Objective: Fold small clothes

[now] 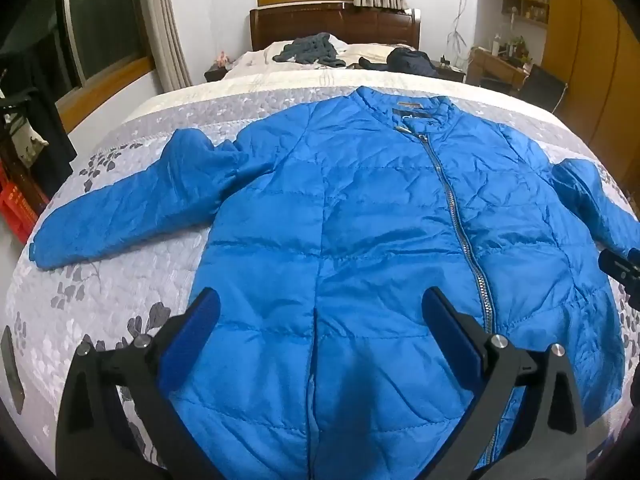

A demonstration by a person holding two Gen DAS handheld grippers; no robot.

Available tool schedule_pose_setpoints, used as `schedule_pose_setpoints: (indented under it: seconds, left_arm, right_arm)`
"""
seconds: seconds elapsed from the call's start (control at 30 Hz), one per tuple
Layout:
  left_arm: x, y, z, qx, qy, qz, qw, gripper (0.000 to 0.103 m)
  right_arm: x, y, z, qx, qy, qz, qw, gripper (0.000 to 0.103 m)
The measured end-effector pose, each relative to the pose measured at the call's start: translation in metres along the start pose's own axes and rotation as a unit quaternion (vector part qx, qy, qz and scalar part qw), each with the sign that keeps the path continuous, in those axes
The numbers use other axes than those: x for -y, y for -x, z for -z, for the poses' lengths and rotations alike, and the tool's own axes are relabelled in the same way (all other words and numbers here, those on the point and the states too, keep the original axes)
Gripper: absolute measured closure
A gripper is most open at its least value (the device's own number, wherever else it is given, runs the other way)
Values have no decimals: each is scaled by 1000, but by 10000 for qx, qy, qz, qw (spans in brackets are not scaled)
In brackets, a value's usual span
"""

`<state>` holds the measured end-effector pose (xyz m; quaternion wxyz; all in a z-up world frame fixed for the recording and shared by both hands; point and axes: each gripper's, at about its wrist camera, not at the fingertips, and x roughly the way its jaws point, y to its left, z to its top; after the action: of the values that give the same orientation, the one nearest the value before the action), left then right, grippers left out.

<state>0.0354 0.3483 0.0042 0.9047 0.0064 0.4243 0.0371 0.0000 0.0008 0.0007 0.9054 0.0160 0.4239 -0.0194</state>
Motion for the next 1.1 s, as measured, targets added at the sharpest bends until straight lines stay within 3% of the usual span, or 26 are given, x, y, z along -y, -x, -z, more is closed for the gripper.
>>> schedule_pose_setpoints:
  seconds: [1.1]
  left_arm:
    - [-1,-3,1,-24,-14,-31,10000,3]
  right_arm:
    - [0,-6,1,-9,-44,-51,10000,4]
